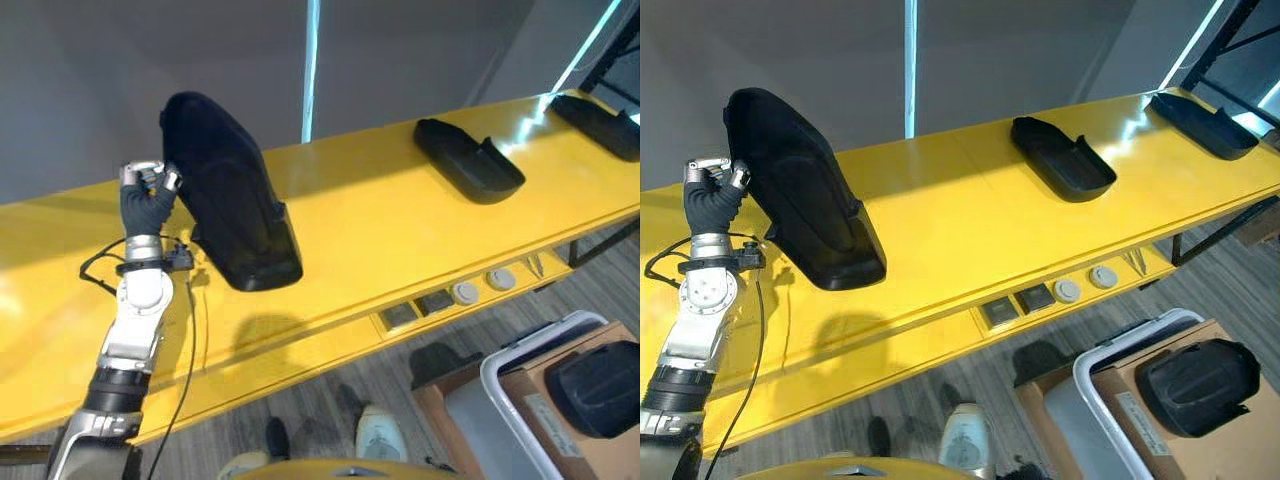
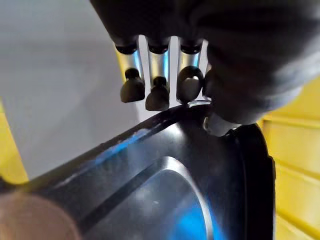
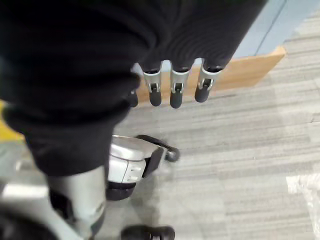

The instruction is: Move parts from the plastic box to the shelf.

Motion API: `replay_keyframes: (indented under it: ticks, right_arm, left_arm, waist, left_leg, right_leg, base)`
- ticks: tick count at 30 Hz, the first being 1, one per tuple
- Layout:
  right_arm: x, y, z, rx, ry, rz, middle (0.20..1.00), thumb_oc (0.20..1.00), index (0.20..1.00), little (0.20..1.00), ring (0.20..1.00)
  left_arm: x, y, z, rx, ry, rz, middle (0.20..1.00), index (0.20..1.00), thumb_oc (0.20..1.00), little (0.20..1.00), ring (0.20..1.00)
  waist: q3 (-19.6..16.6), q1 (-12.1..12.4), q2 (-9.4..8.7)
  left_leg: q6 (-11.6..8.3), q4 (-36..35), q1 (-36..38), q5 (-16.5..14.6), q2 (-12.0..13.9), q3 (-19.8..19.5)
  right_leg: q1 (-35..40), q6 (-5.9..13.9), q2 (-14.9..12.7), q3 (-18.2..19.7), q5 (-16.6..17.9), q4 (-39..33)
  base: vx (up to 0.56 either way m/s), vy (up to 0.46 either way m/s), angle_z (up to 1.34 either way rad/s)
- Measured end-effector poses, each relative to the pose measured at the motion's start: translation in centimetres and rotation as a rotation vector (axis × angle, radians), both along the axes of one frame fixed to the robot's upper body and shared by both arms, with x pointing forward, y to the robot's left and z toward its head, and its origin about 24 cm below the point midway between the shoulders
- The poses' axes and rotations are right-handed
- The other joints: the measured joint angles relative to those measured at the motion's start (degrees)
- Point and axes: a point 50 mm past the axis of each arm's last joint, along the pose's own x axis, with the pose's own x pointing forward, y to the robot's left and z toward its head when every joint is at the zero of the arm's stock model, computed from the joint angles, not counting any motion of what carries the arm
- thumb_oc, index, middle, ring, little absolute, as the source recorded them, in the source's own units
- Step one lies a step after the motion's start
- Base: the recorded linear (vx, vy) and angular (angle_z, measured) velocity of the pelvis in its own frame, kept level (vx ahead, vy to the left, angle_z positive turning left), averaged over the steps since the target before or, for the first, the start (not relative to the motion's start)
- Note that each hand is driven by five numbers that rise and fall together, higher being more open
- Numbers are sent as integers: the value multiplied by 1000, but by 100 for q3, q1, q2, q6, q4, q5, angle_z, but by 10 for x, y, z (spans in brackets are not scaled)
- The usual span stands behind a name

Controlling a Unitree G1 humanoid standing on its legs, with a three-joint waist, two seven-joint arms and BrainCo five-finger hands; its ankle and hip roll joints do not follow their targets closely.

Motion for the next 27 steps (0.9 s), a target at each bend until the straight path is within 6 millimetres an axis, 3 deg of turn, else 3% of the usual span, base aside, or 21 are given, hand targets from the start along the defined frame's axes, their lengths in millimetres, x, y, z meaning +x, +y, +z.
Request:
replay_keyframes:
  ticks: [1, 2, 3, 4, 5, 7, 10, 15, 17, 21, 27]
  right_arm:
    - [-2, 0, -1, 4, 10, -3, 1000, 1000, 1000, 1000, 1000]
    - [-4, 2, -2, 8, 18, -8, 1000, 1000, 1000, 1000, 1000]
    - [-16, 3, -5, 9, 68, -15, 1000, 1000, 1000, 1000, 1000]
    - [-20, 1, -5, 2, 89, -19, 1000, 1000, 1000, 1000, 1000]
    - [-17, -3, -4, -13, 86, 10, 1000, 1000, 1000, 1000, 1000]
    - [-8, -7, -2, -22, 56, 33, 1000, 1000, 1000, 1000, 1000]
    - [1, -22, 3, -57, 33, 16, 1000, 1000, 1000, 1000, 1000]
    - [11, -25, 6, -64, 1, 24, 1000, 1000, 1000, 1000, 1000]
    - [20, -21, 8, -49, -38, 21, 1000, 1000, 1000, 1000, 1000]
    - [22, -18, 8, -44, -39, 19, 1000, 1000, 1000, 1000, 1000]
    - [33, -19, 11, -48, -68, 29, 1000, 1000, 1000, 1000, 1000]
  left_arm:
    - [1, 2, -4, -18, 18, 4, 200, 200, 200, 200, 200]
    - [3, 2, -8, -29, 44, -1, 200, 200, 200, 200, 200]
    - [6, -3, 1, -7, 21, -44, 200, 200, 200, 200, 200]
    - [2, 1, 0, -30, 15, -31, 200, 200, 200, 200, 200]
    - [1, 3, -6, -63, 34, -16, 200, 200, 200, 200, 200]
    - [2, 16, -8, -66, 59, 22, 200, 200, 200, 200, 200]
    - [5, 21, -9, -56, 85, 30, 200, 200, 200, 200, 200]
    - [13, 13, -36, -41, 251, -18, 200, 200, 200, 200, 200]
    - [17, 4, -34, -19, 258, -65, 200, 200, 200, 200, 200]
    - [21, -10, -43, 24, 321, -129, 200, 200, 200, 200, 200]
    - [37, -24, -40, 66, 340, -131, 200, 200, 200, 200, 200]
  waist:
    - [-35, 4, -47]
    - [-107, -29, -170]
    - [-127, -72, -374]
    - [-102, 19, -423]
    - [-112, 33, -241]
    - [-172, 121, -139]
    - [-217, 115, -103]
    - [-213, 50, -131]
    - [-184, -48, 7]
    - [-64, -77, -11]
    - [109, -211, 35]
  left_leg:
    - [-338, 0, -13, -183, 15, 209]
    - [-864, 29, 32, -487, 10, 550]
    - [557, 431, -36, -164, -59, -4]
    - [552, 234, 116, -105, -227, 92]
    - [542, 131, 177, -133, -165, 90]
    - [508, 57, 388, -126, -111, 48]
    - [425, 77, 380, -160, -13, -24]
    - [214, 565, 178, -365, 52, -56]
    - [304, 113, 293, -425, 196, -63]
    - [298, 44, 279, -345, 209, -12]
    - [277, 44, 45, -267, 201, 150]
  right_leg:
    - [36, -111, 216, 185, 159, -412]
    - [97, -240, 378, 321, 382, -816]
    - [55, -350, 119, 294, 923, -884]
    - [68, -302, -14, 361, 1472, -889]
    - [199, -305, 9, 314, 1493, -988]
    - [624, -263, 90, 189, 1778, -1558]
    - [777, -301, 209, 228, 1852, -1852]
    - [759, -401, 240, 415, 1786, -1839]
    - [604, -383, 447, 379, 1775, -1878]
    - [553, -320, 431, 355, 1730, -1881]
    - [243, -315, 450, 394, 1838, -1881]
  base:
    - [108, -68, 37]
    - [159, -102, 100]
    - [156, -95, 84]
    - [155, -97, 73]
    - [121, -92, 1]
    - [96, -80, 6]
    - [66, -64, -11]
    - [32, -33, -24]
    - [28, -18, -8]
    - [7, 0, -3]
    - [-48, -4, -14]
